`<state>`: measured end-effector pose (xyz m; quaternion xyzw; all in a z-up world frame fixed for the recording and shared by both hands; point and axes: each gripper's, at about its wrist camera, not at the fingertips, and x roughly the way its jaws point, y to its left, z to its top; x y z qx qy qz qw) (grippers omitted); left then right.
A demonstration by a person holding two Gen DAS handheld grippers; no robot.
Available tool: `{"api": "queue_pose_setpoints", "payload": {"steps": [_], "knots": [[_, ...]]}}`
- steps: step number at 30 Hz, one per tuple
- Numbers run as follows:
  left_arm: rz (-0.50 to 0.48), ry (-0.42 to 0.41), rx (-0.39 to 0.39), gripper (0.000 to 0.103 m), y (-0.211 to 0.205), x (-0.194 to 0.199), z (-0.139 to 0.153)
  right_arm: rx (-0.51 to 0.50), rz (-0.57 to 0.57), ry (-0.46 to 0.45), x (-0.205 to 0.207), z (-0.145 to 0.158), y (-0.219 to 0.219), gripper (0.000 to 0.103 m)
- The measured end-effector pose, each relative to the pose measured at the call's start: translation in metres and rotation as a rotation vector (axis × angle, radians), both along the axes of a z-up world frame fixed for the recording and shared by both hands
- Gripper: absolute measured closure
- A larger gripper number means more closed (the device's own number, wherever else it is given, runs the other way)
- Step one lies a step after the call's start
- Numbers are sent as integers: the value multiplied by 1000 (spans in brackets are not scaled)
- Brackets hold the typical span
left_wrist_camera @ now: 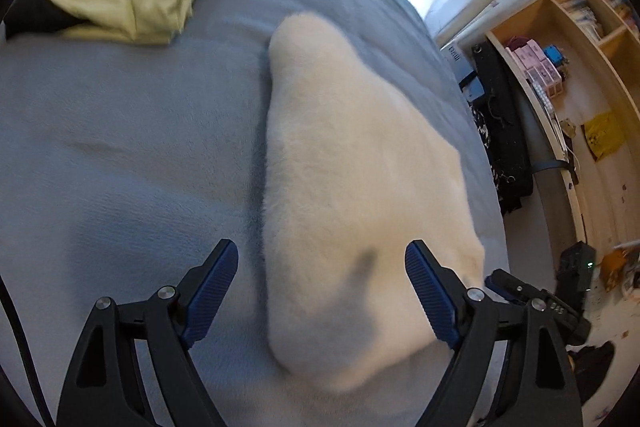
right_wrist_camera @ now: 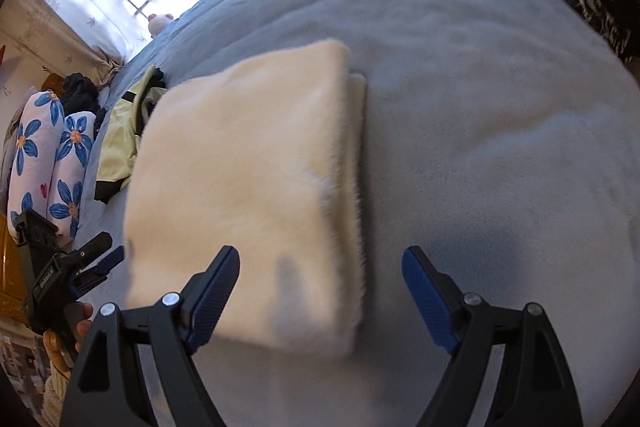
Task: Fold large clothes
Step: 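Lower both grippers to the end of the cream bundle and grasp it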
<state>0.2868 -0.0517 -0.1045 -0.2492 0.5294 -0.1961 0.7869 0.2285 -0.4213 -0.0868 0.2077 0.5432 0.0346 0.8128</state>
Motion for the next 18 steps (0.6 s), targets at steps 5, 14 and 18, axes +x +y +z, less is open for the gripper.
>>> {"api": "queue_pose_setpoints", "payload": {"steps": [5, 14, 18], "knots": [[-28, 50, -46, 19, -10, 14, -19, 75, 12, 27, 16, -19, -7, 19], [-72, 74, -64, 10, -39, 34, -40, 173, 79, 81, 49, -50, -5, 19], [-87, 84, -86, 6, -48, 46, -47, 293, 151, 100, 68, -67, 4, 16]]}}
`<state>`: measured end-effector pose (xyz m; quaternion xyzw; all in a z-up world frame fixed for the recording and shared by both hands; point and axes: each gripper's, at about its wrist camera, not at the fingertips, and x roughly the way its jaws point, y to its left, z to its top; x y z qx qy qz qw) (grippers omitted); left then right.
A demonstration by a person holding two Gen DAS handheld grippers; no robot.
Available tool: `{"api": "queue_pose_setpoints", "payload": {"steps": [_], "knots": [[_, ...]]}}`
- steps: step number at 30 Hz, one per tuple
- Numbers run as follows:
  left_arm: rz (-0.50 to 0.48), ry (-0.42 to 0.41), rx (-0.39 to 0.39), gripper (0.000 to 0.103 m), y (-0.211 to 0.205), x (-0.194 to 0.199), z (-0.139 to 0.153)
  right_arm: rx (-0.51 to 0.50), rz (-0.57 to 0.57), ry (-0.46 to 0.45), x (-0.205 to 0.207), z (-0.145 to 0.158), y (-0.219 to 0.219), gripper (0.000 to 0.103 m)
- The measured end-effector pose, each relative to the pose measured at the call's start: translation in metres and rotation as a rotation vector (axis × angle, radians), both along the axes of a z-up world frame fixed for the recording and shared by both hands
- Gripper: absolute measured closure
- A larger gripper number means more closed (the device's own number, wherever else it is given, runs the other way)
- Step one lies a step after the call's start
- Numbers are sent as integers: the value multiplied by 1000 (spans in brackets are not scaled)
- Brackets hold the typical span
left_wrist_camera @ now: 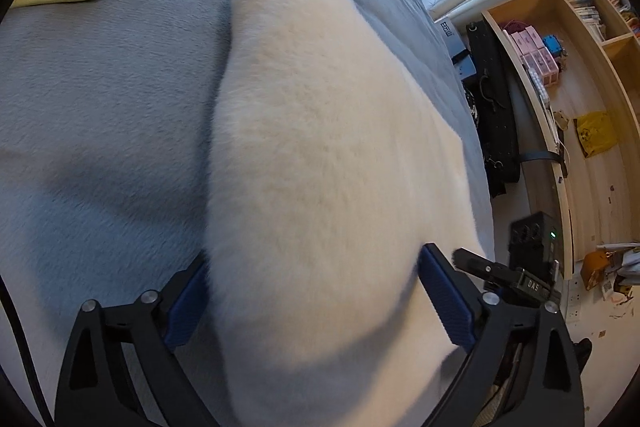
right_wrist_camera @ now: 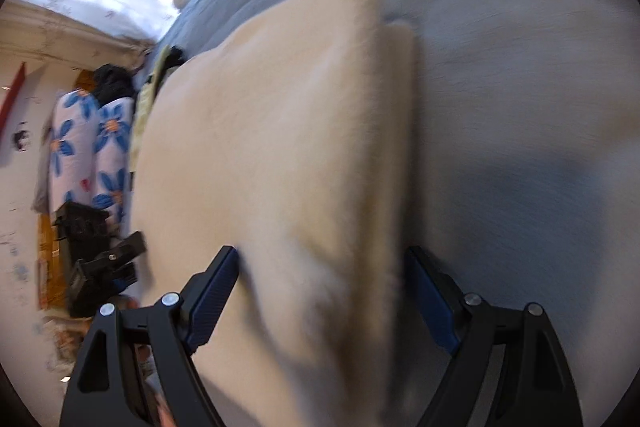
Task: Fold large clothes
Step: 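Lower both grippers to the end of the cream bundle and grasp it, then lift the bundle end with both grippers and fold it over onto itself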
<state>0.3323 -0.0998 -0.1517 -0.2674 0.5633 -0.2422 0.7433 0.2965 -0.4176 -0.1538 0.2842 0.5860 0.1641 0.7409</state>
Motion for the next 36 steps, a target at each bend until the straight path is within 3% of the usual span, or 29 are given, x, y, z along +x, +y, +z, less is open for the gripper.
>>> {"api": "queue_pose_setpoints", "payload": {"steps": [4, 11, 20, 22, 24, 26, 28, 32, 36], "knots": [[-41, 16, -18, 1, -12, 10, -10, 103, 43, 33, 20, -19, 7, 0], [-98, 38, -25, 1, -26, 17, -21, 99, 46, -27, 13, -19, 11, 0], [-121, 34, 76, 2, -48, 23, -13, 23, 44, -40, 17, -16, 17, 1], [-124, 19, 127, 6, -47, 21, -11, -24, 68, -46, 16, -13, 19, 6], [-125, -13, 185, 16, -53, 18, -2, -24, 68, -38, 16, -7, 20, 19], [-134, -87, 261, 30, -61, 10, 15, -38, 71, -39, 15, 4, 25, 21], [-145, -160, 327, 36, -68, 1, 32, -64, 82, -68, 10, 20, 34, 27], [-146, -248, 392, 39, -70, -17, 65, -80, 88, -116, -6, 56, 59, 34], [-142, -293, 401, 39, -40, -40, 93, -87, 95, -145, -22, 81, 84, 38]]}}
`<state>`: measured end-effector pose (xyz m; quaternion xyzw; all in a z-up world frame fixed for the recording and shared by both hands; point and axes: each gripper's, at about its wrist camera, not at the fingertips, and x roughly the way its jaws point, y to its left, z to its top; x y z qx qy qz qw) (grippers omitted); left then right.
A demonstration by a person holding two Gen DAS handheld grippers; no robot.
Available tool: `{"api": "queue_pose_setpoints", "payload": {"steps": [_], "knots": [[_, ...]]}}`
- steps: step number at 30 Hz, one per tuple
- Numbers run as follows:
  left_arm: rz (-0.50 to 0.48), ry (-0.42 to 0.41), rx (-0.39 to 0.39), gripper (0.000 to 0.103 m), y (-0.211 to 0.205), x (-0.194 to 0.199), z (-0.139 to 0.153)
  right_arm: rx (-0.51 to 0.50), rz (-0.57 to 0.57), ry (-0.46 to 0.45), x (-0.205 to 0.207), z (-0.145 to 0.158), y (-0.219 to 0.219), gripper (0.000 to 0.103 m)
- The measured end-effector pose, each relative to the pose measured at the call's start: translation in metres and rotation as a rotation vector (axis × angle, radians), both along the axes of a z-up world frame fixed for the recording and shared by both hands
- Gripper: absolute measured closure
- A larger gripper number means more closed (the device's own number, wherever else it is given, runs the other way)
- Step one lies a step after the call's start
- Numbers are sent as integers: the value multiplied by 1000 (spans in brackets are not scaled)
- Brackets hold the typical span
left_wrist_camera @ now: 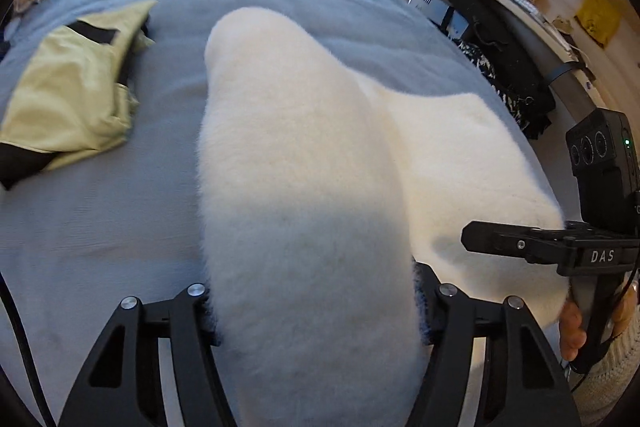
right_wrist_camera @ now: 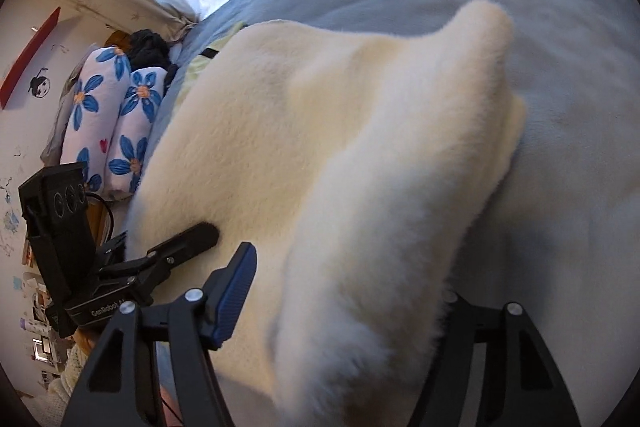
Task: Fold large clothes
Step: 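Lift the bundle end with both grippers and fold it over onto itself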
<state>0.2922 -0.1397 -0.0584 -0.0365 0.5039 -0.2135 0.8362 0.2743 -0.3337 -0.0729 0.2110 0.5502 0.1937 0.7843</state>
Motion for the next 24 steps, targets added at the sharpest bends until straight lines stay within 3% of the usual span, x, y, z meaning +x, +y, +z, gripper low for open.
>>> {"api": "queue_pose_setpoints", "payload": {"steps": [6, 12, 18, 24], "knots": [[70, -48, -16, 39, 82, -24, 49, 57, 34, -78, -7, 44, 58, 44], [144, -117, 6, 39, 171, -14, 100, 75, 128, -168, 23, 91, 146, 44], [173, -166, 43, 39, 266, 55, 134, 108, 160, -213, 101, 111, 222, 44], [173, -176, 48, 39, 337, 154, 111, 99, 163, -249, 203, 82, 288, 44]]}}
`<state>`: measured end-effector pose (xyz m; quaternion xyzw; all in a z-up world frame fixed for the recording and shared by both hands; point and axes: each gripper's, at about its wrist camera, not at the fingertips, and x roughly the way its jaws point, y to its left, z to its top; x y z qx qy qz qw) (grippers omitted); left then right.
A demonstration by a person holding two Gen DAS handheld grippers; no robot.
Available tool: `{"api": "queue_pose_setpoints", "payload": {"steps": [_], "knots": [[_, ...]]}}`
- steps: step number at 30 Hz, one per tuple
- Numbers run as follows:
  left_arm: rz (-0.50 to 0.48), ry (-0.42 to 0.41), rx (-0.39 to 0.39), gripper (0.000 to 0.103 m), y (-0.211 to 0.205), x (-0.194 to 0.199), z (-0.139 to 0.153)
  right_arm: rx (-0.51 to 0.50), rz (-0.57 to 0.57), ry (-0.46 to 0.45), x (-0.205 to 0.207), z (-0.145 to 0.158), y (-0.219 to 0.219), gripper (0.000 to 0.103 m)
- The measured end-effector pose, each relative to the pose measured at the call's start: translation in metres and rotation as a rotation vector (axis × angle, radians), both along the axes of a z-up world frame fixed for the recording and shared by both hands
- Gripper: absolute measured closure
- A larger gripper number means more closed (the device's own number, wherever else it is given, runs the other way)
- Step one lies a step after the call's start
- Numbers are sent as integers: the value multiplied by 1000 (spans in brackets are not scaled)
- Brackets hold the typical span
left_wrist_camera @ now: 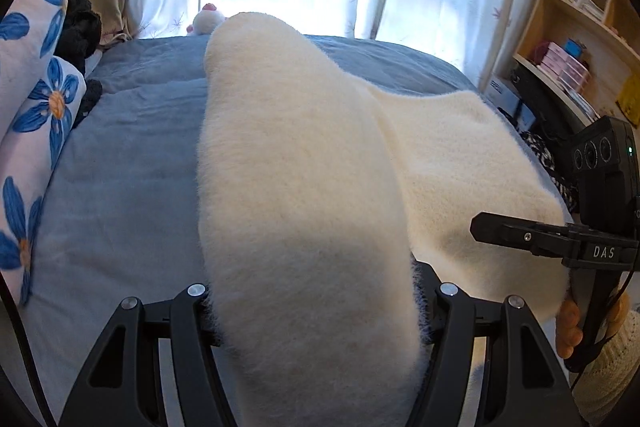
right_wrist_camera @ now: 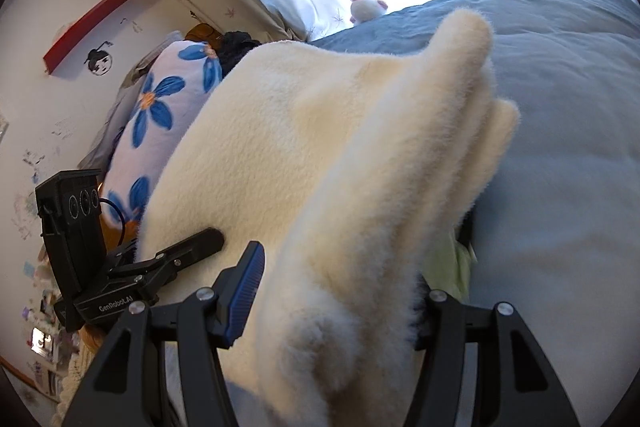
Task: Fold large clothes
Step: 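Lift the bundle end with both grippers and fold it over onto itself, then lay the folded bundle down and open both grippers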
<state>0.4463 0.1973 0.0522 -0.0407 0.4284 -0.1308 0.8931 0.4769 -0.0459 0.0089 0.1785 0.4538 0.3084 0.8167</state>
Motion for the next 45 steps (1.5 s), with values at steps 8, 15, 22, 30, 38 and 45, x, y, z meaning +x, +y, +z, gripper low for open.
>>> {"api": "queue_pose_setpoints", "payload": {"steps": [8, 15, 22, 30, 38, 45], "knots": [[63, 170, -86, 32, 46, 113, -126, -19, -91, 72, 88, -114, 23, 55], [53, 99, -186, 22, 52, 111, -164, -46, -50, -20, 63, -139, 0, 59], [9, 84, -160, 23, 36, 112, -161, -62, -98, -59, 43, -138, -14, 60], [89, 80, -111, 21, 45, 93, -145, -142, -91, 43, 48, -118, -17, 53], [94, -20, -50, 64, 39, 43, -77, -256, -116, -169, 10, -53, -30, 54], [31, 40, 25, 80, 3, 31, -96, -375, -23, -173, 8, -83, 4, 83]]}}
